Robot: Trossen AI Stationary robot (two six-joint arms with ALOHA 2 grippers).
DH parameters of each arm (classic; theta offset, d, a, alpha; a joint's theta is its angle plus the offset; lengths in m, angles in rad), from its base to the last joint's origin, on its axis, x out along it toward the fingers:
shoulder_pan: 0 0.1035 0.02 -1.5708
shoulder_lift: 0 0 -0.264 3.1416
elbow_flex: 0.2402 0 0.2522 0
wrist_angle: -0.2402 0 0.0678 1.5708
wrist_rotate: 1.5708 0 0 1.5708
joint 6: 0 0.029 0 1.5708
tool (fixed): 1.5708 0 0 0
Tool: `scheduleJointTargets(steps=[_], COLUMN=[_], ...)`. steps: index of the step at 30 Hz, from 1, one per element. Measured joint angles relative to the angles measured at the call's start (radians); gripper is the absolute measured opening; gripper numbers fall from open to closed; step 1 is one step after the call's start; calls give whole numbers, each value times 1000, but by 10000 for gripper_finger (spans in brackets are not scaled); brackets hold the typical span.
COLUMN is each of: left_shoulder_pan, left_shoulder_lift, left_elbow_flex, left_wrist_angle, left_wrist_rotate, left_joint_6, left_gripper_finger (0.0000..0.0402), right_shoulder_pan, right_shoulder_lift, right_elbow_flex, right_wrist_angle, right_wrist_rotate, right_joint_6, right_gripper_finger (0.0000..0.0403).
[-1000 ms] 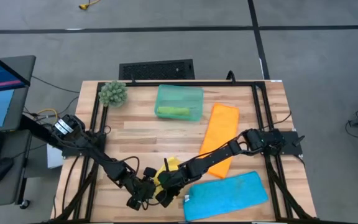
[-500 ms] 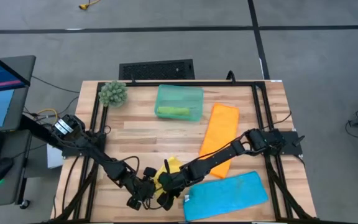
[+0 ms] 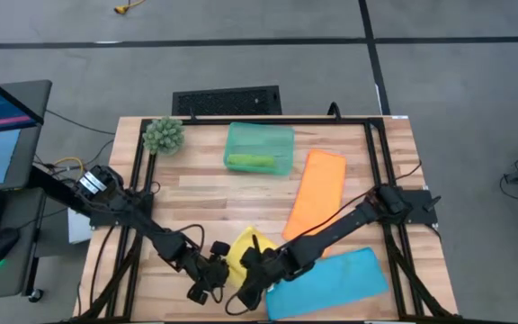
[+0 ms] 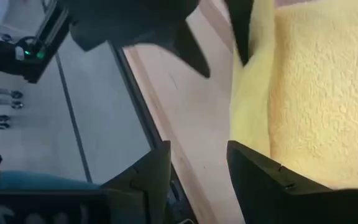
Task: Roll microfiber towels into tight, uniform cylinder then place into a basket
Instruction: Roll the yellow towel
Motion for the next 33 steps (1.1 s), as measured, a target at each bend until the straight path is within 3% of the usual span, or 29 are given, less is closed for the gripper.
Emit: scheduleJointTargets(steps=[10,17,24,27,33], left_shoulder_pan=[89,115,119,137,182], left_shoulder_lift=[0,0,0,0,0], left_elbow_flex=[18,18,17,17,17], left_wrist_angle=[-33,-33,-33,-33,-34], left_wrist_rotate=[29,81,98,98,139], left_joint_6=[20,87,177,189,182], left_gripper_finger=[153,153,153,153,153], right_shoulder_pan=[17,34,83,93,72], right_shoulder_lift=[-5,-5,21,40,87], right_elbow_flex=[-1,-1,-4,4,-2], right_wrist_angle=[-1,-35,-151,-94,-36], right_wrist_rotate=[8,14,157,236,244], right_joint_6=[0,-157,-226,-290,-357], right_gripper_finger=[179,178,178,178,178])
